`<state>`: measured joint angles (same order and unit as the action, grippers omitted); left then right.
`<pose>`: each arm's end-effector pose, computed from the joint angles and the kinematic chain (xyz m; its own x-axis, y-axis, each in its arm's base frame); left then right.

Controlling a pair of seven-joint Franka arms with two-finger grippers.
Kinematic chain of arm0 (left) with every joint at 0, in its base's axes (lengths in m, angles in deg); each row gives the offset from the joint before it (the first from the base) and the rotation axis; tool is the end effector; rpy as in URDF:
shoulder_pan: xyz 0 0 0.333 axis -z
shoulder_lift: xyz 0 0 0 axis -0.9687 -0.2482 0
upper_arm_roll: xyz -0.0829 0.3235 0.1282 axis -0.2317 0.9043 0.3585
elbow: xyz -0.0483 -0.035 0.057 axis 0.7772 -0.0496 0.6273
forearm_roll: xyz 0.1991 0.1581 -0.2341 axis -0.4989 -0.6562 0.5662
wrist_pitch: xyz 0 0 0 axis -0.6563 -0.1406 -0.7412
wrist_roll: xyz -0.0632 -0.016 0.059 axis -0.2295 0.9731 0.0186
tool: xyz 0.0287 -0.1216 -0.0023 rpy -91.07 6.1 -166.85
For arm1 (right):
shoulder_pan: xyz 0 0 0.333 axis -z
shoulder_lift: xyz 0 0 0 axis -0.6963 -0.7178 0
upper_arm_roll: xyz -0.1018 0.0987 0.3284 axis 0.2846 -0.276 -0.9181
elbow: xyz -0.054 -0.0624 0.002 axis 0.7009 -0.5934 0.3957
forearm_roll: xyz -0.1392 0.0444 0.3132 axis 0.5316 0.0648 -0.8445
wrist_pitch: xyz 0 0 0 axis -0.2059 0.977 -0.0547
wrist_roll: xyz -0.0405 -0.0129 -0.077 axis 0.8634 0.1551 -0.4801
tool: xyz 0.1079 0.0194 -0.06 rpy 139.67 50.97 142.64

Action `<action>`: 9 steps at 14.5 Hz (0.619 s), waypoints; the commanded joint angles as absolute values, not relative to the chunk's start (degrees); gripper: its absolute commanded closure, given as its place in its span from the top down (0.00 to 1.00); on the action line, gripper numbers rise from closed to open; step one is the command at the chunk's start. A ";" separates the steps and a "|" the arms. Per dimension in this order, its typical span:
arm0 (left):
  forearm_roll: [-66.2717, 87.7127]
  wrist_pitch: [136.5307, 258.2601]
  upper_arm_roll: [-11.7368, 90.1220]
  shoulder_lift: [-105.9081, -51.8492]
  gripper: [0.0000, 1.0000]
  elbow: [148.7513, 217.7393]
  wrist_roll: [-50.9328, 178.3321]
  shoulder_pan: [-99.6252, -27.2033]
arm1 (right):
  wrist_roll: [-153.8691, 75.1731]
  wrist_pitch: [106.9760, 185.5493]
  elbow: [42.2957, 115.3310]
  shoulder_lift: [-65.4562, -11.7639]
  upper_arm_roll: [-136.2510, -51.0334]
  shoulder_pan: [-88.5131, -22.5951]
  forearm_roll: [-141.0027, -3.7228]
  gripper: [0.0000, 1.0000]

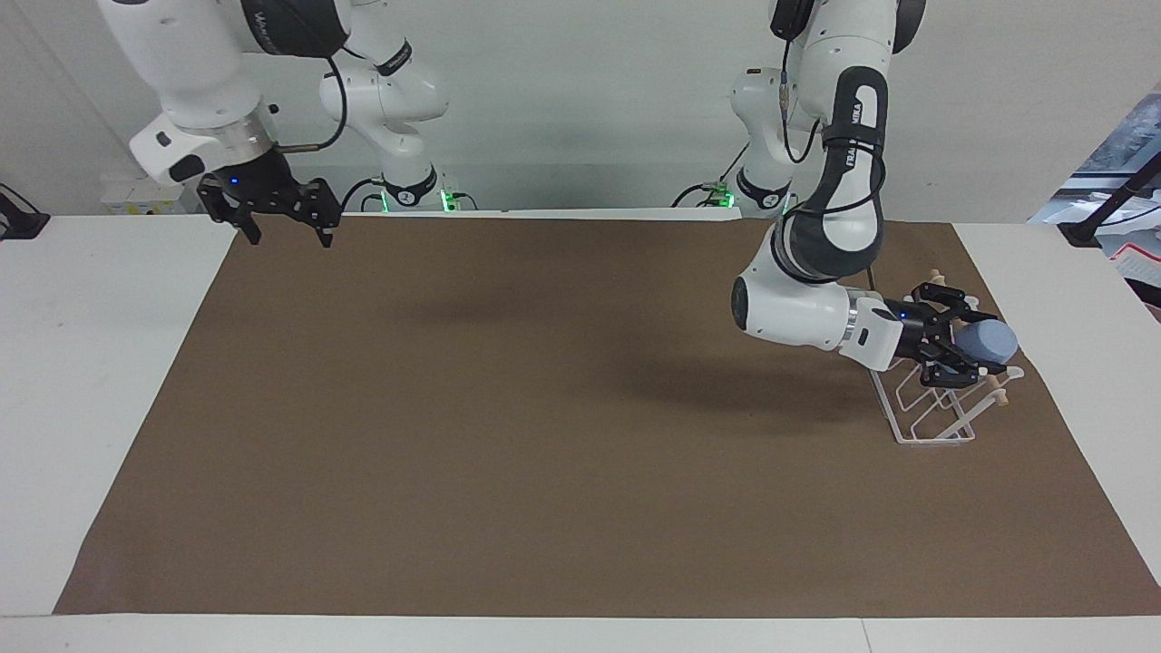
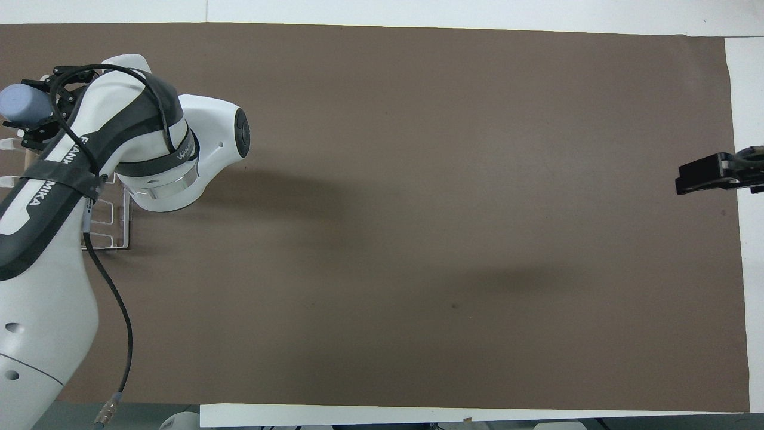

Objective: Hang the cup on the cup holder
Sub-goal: 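Carry the cup over the rack with the left gripper while the right gripper retracts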

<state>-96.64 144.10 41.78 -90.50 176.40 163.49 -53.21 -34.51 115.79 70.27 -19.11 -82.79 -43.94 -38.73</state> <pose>0.5911 -0.1065 0.4589 0.1725 0.0247 0.9847 0.9538 -0.2538 -0.1607 0.4701 -0.0398 0.6436 0.9974 -0.0127 -0.0712 -0.0095 -0.9990 0.0444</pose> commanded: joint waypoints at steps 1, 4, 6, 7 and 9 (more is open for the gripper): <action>-97.91 142.77 41.61 -92.11 0.00 176.26 166.99 -54.35 | -37.41 113.05 68.93 -20.19 -83.36 -42.02 -37.91 1.00; -97.82 143.47 41.52 -92.19 0.00 178.19 168.31 -55.23 | -37.50 110.49 66.20 -21.33 -83.63 -42.46 -37.82 1.00; -97.74 144.79 41.34 -93.07 0.00 178.29 169.37 -55.77 | -37.59 110.32 66.20 -21.86 -82.76 -43.07 -37.91 1.00; -97.13 145.75 41.25 -93.16 0.13 178.20 169.20 -55.68 | -37.59 109.53 66.20 -21.86 -79.97 -46.12 -37.82 1.00; -92.58 149.43 41.34 -93.95 1.00 176.45 168.58 -56.64 | -37.59 109.17 66.03 -22.56 -76.08 -49.49 -38.08 1.00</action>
